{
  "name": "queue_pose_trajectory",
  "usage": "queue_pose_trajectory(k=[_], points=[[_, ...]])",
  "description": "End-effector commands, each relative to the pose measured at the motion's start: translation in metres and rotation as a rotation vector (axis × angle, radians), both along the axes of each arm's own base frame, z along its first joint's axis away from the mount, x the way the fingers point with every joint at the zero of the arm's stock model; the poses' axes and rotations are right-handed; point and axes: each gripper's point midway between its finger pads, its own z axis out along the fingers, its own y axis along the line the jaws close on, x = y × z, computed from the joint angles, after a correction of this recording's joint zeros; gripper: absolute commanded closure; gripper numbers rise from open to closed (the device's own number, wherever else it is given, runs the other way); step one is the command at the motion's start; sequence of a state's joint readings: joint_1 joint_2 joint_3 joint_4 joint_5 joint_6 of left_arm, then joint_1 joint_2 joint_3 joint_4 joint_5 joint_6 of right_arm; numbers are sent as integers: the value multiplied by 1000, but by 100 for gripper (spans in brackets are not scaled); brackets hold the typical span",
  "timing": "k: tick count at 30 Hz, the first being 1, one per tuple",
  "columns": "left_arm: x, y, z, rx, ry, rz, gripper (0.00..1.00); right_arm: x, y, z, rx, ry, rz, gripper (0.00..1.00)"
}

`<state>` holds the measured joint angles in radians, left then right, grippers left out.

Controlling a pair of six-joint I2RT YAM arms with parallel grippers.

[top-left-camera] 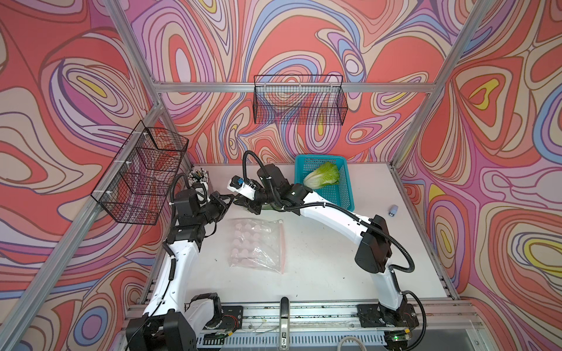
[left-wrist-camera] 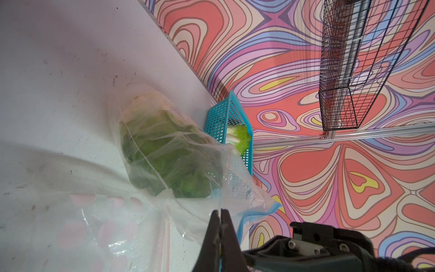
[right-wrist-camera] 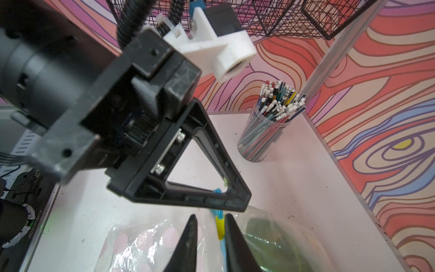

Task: Open the zip-top bag and take out the chinese cabbages
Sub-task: Unzip the zipper on the zipper food storage bag.

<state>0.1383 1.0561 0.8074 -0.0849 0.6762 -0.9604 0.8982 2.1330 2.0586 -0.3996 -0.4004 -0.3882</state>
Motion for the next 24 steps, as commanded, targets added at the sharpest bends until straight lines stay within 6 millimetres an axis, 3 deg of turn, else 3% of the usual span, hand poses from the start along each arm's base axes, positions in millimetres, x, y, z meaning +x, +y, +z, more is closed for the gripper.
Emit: queue_pose_trajectory(k=[1, 12, 24], points=[[3, -1, 8, 10, -46, -21, 100, 1, 5, -13, -36, -23, 17, 77], [3, -2, 8, 15, -49, -30, 100, 4, 2, -18, -67, -55, 8, 74], [3, -4, 7, 12, -47, -40, 100, 1, 7, -16, -41, -48, 35, 89]])
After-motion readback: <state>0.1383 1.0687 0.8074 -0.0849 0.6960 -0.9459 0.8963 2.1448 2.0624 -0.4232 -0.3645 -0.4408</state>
